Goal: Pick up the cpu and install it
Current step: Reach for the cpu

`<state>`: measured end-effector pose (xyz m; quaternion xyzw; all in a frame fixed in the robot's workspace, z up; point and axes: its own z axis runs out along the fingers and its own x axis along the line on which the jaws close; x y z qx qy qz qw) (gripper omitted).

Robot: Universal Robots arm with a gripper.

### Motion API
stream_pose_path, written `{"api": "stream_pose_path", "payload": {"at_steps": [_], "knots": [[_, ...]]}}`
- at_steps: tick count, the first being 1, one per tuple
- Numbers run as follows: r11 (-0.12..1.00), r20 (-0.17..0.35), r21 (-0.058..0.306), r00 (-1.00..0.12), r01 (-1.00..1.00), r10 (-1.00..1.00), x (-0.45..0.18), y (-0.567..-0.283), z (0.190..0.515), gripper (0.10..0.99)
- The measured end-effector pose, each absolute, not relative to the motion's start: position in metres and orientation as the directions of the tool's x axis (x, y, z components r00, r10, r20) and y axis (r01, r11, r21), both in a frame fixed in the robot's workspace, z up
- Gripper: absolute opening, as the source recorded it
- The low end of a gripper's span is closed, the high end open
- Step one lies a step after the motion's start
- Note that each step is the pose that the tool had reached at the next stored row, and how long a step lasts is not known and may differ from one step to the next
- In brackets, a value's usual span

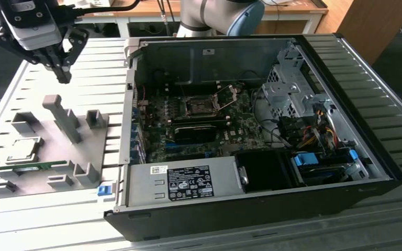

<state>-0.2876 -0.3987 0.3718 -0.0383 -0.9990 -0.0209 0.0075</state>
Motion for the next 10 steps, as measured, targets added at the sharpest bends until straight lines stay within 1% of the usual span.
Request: {"api": "stream_pose_path", "payload": {"at_steps": [10], "knots": [[0.996, 0.018, 0.041, -0.997, 0.077, 0.076, -0.2938, -0.3987, 0.3707, 0.106]]}}
